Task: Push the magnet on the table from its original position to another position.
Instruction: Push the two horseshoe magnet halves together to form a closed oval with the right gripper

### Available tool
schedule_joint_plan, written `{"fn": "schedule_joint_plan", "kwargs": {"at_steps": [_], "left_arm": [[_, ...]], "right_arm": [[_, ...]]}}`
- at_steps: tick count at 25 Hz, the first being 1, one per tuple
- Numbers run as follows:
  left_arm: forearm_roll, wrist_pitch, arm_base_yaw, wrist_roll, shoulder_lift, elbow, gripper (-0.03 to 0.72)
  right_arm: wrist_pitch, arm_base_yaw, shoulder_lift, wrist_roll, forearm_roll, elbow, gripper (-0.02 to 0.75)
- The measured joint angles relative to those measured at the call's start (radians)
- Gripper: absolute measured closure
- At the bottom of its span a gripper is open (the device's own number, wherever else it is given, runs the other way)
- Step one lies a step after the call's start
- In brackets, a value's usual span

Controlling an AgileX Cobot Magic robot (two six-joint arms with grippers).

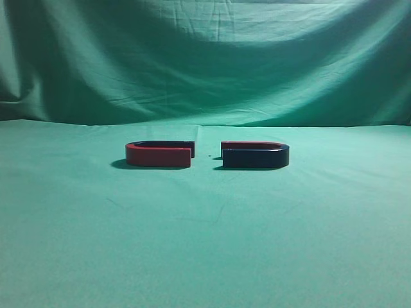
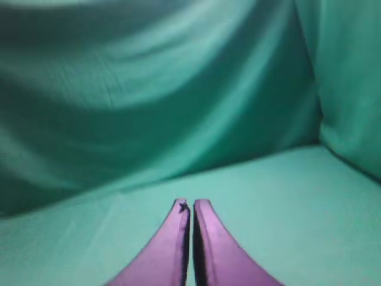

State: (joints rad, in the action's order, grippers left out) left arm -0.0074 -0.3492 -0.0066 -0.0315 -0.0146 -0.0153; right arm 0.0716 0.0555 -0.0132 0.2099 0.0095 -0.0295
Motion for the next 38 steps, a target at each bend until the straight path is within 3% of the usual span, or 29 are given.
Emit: {"fn": "schedule_joint_plan", "kwargs": {"at_steps": [3,6,14,21,26,30,38], "left_arm": [[0.000,0.000,0.000,0.000,0.000,0.000,0.316],[0.000,0.000,0.000,0.000,0.000,0.000,0.316],[0.000,0.000,0.000,0.000,0.000,0.000,0.316],[0.000,0.000,0.000,0.000,0.000,0.000,0.316],[0.000,0.000,0.000,0.000,0.000,0.000,0.316],[0.000,0.000,0.000,0.000,0.000,0.000,0.316],[0.000,0.000,0.000,0.000,0.000,0.000,0.316]], "right_arm": [[-0.158,0.000,0.000,0.007,0.009,0.003,0.738],[-0.072,0.000,0.012,0.007,0.000,0.084,0.738],[0.474,0.000,0.447,-0.007,0.016,0.458,0.738],[0.786,0.000,0.855,-0.140,0.025,0.760,0.738],[0.959,0.004,1.100,-0.295,0.195,0.922,0.738],[0.952,0.082,1.256,-0.371,0.288,0.961,0.738],[0.878,0.270,1.550,-0.317,0.273,1.118,0.738]]}}
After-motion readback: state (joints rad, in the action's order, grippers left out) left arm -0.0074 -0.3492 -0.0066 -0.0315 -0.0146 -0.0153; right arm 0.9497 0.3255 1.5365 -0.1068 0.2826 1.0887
